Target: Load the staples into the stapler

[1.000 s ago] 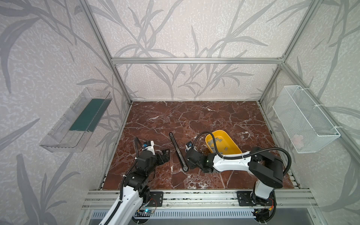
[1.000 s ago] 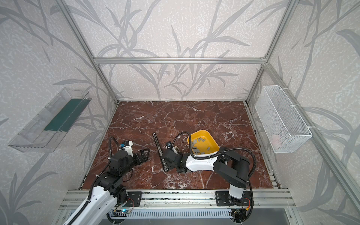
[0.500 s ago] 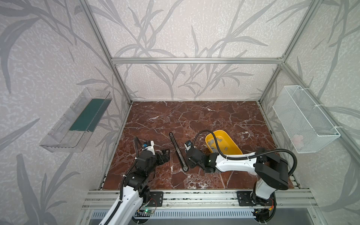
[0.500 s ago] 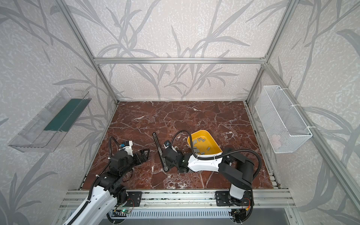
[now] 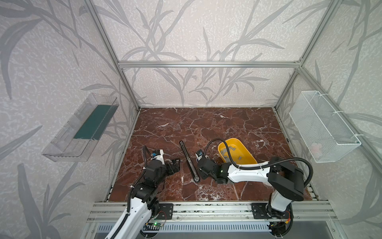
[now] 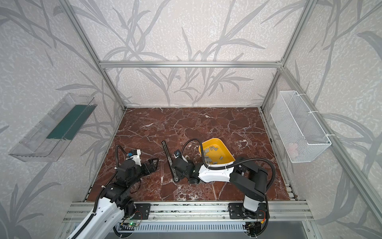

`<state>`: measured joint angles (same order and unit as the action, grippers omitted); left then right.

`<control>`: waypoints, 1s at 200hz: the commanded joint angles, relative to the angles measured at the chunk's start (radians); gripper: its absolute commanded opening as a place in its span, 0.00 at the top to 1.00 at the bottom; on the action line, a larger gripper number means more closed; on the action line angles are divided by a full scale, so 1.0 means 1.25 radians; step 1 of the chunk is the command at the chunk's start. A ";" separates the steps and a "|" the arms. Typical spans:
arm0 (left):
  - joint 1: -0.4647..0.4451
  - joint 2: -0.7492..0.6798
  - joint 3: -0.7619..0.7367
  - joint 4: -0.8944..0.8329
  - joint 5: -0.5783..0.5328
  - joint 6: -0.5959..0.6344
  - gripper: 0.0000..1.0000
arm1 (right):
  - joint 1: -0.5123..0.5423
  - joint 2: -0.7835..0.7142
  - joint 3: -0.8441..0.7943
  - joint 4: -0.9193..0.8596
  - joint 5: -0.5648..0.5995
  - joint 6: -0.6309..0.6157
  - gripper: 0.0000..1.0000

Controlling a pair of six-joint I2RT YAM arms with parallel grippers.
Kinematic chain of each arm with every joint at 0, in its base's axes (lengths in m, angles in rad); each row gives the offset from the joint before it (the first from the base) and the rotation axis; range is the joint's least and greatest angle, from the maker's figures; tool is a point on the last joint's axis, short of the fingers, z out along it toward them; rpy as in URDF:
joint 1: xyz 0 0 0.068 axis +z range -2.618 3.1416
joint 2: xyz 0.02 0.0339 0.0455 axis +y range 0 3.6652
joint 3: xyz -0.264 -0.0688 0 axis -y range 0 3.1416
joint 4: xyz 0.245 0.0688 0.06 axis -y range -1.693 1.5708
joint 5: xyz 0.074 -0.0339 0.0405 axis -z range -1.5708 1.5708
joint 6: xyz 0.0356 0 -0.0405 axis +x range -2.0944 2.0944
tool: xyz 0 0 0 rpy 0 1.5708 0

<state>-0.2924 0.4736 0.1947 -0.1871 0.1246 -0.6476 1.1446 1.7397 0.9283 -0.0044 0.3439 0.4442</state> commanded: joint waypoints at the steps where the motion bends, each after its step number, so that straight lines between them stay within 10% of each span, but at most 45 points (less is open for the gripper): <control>1: 0.000 0.000 0.002 0.007 -0.011 -0.004 0.01 | 0.003 0.018 0.022 -0.019 0.015 0.001 0.99; 200: 0.000 -0.002 0.003 0.007 -0.009 -0.004 0.01 | 0.002 0.035 0.030 -0.030 0.020 -0.004 0.99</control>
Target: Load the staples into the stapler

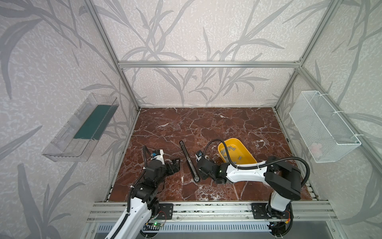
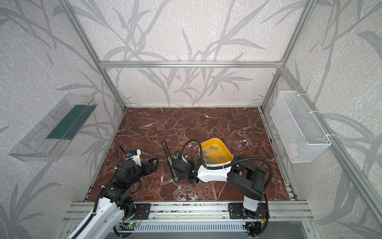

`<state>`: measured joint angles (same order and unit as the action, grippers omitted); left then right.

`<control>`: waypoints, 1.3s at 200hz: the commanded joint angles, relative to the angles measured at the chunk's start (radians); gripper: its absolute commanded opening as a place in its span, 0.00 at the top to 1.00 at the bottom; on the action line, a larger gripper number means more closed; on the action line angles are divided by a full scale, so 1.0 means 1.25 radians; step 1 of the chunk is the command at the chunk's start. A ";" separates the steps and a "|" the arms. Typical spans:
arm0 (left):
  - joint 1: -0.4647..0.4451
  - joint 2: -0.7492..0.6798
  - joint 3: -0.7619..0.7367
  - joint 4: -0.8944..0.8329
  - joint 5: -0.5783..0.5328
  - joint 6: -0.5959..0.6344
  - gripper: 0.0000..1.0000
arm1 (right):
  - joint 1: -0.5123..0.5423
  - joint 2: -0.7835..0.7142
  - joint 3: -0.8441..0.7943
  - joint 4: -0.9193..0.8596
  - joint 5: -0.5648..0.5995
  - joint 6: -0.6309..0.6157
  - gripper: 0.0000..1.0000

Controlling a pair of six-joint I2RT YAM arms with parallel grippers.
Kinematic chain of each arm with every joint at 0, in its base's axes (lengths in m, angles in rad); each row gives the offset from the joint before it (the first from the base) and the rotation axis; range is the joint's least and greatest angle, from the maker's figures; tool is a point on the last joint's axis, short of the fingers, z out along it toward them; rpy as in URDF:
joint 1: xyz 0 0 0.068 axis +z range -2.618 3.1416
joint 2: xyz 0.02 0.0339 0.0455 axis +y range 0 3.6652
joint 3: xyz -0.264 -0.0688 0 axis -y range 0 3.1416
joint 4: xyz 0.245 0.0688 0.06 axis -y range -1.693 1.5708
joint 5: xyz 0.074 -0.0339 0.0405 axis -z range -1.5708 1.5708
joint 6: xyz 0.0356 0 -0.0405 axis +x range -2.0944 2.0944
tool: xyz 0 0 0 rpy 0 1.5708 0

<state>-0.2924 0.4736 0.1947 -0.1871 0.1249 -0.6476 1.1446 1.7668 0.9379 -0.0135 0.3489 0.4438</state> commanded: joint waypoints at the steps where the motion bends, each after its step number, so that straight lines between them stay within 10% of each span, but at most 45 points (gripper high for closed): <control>1: 0.000 -0.001 0.002 0.007 -0.009 -0.004 0.01 | 0.002 0.014 0.023 -0.022 0.016 -0.004 0.99; 260: 0.000 -0.001 0.003 0.006 -0.015 -0.004 0.01 | 0.014 -0.023 -0.017 -0.093 -0.020 0.055 0.87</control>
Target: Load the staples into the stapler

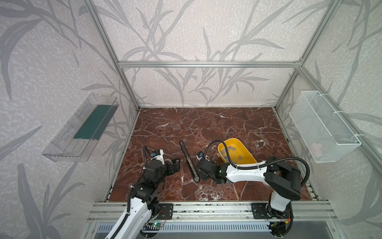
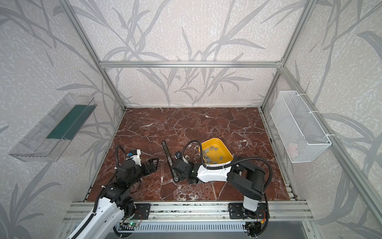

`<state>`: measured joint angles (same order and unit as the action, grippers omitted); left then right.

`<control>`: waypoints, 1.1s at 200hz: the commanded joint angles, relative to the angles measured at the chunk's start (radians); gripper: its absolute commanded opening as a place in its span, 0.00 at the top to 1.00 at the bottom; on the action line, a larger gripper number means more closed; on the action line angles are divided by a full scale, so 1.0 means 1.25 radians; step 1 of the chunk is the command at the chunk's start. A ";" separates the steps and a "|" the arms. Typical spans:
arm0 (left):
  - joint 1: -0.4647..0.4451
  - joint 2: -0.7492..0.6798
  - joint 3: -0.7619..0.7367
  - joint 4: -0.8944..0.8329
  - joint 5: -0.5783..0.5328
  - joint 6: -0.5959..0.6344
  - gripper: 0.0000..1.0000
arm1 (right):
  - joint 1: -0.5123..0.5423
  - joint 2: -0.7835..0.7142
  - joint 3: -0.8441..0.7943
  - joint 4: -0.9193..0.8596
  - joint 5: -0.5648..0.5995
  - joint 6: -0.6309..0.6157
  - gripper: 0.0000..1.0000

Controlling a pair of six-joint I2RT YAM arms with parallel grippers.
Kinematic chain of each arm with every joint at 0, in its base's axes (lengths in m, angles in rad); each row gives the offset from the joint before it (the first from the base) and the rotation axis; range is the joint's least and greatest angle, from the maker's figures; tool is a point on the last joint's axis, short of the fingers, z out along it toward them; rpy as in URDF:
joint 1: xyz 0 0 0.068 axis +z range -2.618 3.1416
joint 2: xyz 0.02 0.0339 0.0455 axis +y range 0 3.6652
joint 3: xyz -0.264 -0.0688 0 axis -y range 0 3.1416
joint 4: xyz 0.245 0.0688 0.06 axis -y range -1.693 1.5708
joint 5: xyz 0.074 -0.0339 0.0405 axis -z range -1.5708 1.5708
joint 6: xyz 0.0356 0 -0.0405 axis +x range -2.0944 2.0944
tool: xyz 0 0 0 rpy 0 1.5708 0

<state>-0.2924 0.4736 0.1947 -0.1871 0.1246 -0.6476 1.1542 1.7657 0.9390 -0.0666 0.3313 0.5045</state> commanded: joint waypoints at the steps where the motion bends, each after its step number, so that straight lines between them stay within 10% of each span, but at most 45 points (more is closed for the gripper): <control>1: 0.000 -0.001 0.003 0.006 -0.014 -0.004 0.01 | 0.007 -0.022 -0.018 -0.051 -0.006 0.007 0.86; 112: -0.001 -0.001 0.002 0.004 -0.013 -0.004 0.01 | 0.011 -0.093 -0.019 -0.056 0.017 -0.026 0.64; 220: 0.000 0.000 0.002 0.005 -0.013 -0.005 0.01 | -0.009 -0.022 0.033 -0.052 0.030 -0.065 0.77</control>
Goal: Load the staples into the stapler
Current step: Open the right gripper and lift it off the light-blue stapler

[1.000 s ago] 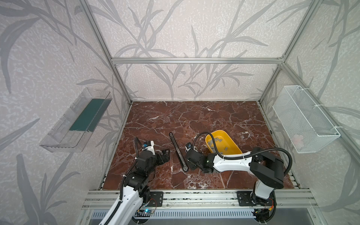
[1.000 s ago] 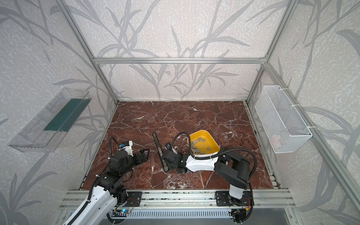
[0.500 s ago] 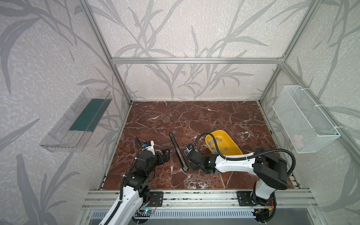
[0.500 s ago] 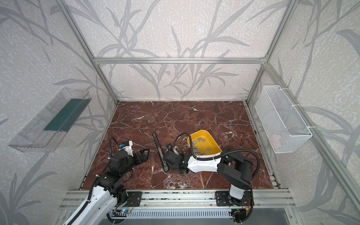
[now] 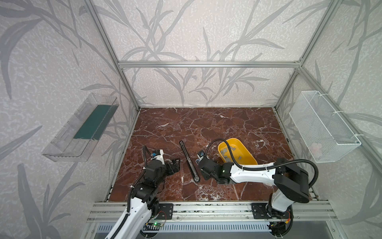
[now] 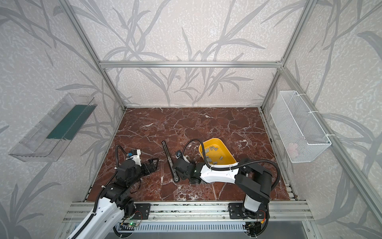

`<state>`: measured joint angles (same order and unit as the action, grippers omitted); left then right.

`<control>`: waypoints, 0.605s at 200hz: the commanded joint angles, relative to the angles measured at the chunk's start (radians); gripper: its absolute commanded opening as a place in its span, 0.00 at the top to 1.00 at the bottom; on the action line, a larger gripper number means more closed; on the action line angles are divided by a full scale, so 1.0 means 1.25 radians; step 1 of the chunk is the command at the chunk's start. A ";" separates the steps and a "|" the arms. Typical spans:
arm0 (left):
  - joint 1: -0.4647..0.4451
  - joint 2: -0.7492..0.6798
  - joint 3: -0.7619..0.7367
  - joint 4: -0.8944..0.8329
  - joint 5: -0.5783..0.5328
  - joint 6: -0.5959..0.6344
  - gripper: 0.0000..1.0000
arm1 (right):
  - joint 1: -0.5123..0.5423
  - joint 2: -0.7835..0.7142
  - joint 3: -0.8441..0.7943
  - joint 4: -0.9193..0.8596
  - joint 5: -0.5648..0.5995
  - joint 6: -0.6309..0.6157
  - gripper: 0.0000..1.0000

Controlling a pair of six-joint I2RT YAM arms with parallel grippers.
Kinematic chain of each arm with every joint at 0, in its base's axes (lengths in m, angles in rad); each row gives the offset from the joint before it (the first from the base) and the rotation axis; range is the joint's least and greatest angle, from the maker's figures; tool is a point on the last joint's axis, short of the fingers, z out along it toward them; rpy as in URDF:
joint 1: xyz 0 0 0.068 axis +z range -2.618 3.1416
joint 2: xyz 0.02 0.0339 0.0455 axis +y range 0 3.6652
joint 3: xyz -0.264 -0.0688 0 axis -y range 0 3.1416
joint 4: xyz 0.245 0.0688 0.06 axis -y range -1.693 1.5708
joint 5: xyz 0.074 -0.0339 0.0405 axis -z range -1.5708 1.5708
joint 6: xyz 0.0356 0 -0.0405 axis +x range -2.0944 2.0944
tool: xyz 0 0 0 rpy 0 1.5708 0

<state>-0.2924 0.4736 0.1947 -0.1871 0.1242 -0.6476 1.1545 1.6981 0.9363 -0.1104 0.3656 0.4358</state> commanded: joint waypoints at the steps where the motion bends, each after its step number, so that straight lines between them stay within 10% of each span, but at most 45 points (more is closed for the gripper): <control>1: 0.000 0.000 0.002 0.005 -0.012 -0.005 0.01 | -0.010 0.032 0.036 -0.017 0.002 -0.010 0.77; 121: -0.001 -0.002 0.002 0.006 -0.010 -0.004 0.01 | -0.028 0.064 0.030 -0.071 -0.045 0.045 0.82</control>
<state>-0.2924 0.4736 0.1947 -0.1871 0.1246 -0.6476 1.1225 1.7805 0.9901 -0.1490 0.3309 0.4622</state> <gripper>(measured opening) 0.993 0.180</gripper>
